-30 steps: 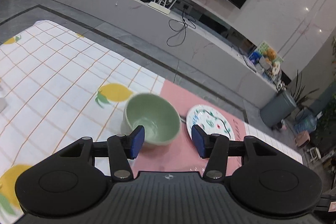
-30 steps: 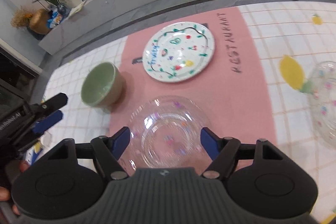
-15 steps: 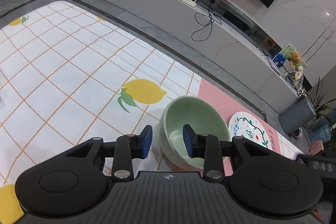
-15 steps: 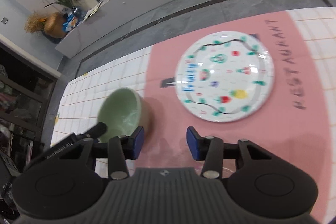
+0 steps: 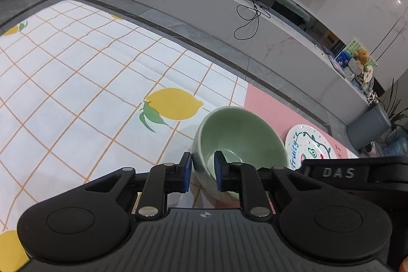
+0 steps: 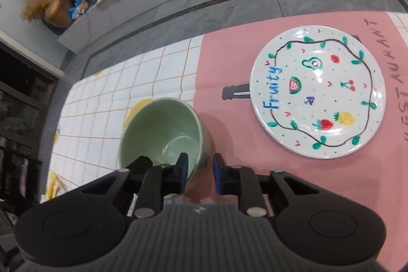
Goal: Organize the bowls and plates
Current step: 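Move both grippers to the pale green bowl rim and close them, then lift the pale green bowl off the runner with both grippers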
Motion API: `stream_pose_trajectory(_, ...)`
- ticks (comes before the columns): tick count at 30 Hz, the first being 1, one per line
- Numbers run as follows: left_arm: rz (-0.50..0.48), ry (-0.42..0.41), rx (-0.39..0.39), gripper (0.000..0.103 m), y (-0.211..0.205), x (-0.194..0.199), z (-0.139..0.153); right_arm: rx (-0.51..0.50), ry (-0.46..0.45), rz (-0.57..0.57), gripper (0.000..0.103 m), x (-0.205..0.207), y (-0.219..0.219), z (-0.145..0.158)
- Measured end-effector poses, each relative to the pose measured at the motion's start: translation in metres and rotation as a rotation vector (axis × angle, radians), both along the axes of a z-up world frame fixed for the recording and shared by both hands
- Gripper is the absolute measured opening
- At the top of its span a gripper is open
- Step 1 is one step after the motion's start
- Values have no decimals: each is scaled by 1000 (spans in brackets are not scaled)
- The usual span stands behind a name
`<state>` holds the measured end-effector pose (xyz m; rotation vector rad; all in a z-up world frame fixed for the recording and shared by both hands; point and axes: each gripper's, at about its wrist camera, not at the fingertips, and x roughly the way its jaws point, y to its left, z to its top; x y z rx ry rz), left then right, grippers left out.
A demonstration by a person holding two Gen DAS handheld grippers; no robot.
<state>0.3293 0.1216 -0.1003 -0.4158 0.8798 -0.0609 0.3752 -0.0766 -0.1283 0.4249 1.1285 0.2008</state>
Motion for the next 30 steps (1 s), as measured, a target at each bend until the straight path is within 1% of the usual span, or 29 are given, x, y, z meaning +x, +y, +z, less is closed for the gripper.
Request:
stream_pose_trajectory(6, -13, 19, 40, 18, -4, 0, 3, -51, 0, -8, 13, -1, 6, 1)
stream_pose_trajectory(9, -3, 36, 58, 14, -2, -1, 4, -34, 14, -10, 13, -5, 6, 2)
stream_pose_trajectory(12, -8, 10, 49, 12, -1, -7, 12, -26, 25, -25, 12, -12, 5, 5)
stream_pose_trajectory(14, -15, -7, 57, 12, -3, -12, 20, -28, 23, -36, 11, -18, 4, 10)
stream_pose_trajectory(17, -22, -12, 58, 12, -5, -23, 29, -18, 14, -59, 10, -29, 0, 20)
stream_pose_trajectory(22, -29, -11, 65, 11, -13, -46, 48, -20, -2, -75, 10, -57, -7, 41)
stream_pose_trajectory(26, -55, -47, 62, 11, -22, -72, 67, -10, -21, -84, 10, -86, -20, 60)
stream_pose_trajectory(30, -75, -63, 57, 12, -30, -104, 84, 8, -20, -91, 10, -122, -35, 78)
